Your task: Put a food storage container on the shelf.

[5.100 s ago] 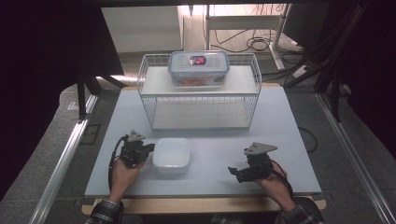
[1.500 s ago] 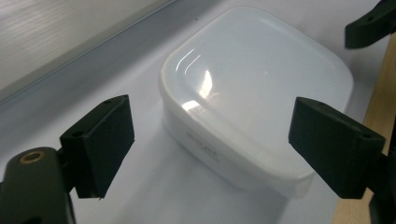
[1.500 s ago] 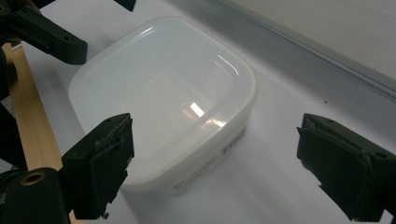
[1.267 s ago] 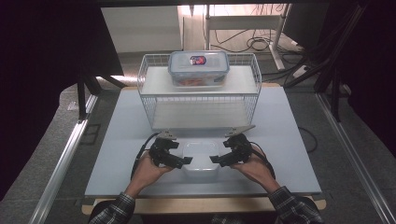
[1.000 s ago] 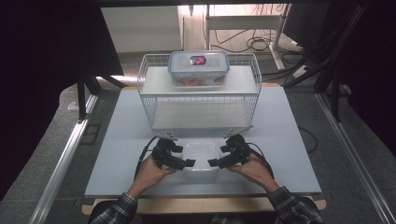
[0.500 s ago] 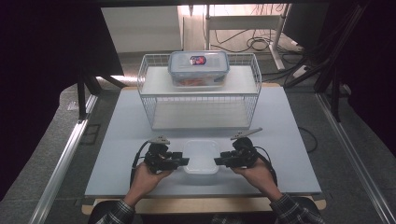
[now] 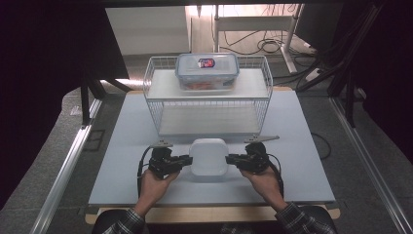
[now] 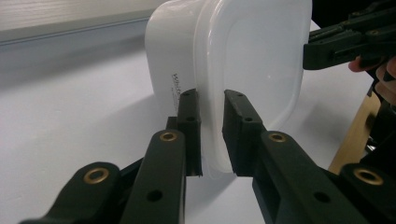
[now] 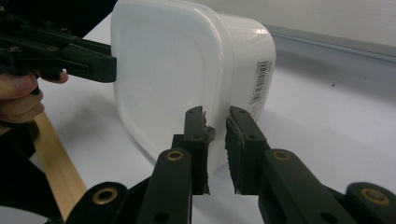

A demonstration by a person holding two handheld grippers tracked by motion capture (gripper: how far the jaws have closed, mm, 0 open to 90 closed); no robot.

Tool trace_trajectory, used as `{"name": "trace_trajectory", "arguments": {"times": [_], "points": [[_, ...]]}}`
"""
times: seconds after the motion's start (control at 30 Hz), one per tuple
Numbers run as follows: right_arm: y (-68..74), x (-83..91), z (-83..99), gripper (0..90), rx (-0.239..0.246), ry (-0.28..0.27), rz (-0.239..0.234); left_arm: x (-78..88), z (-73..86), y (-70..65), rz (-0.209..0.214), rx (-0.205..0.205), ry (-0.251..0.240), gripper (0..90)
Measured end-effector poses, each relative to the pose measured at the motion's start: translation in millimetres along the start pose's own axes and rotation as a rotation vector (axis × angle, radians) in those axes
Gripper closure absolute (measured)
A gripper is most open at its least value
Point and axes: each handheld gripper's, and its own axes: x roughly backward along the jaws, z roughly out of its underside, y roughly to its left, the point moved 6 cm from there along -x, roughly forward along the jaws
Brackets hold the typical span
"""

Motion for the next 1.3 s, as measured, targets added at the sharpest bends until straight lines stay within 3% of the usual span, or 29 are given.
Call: {"name": "trace_trajectory", "arguments": {"times": [0.1, 0.43, 0.87, 1.3], "points": [[0.2, -1.1, -0.1, 77.9, 0.017, -0.012, 0.017, -1.1, -0.6, -0.5, -0.021, -0.01, -0.003, 78.2], [1.9, 9.6, -14.1, 78.3, 0.05, -0.092, 0.028, 2.8, -17.3, -4.4, -0.015, -0.028, -0.041, 78.1], [7.3, 35.5, -60.7, 78.4, 0.108, -0.195, 0.032, 26.3, -70.0, -14.7, -0.038, -0.116, -0.115, 78.1], [10.5, 48.0, -106.8, 78.3, 0.126, -0.251, 0.021, 49.3, -118.6, -17.7, -0.055, -0.158, -0.157, 78.4]]}}
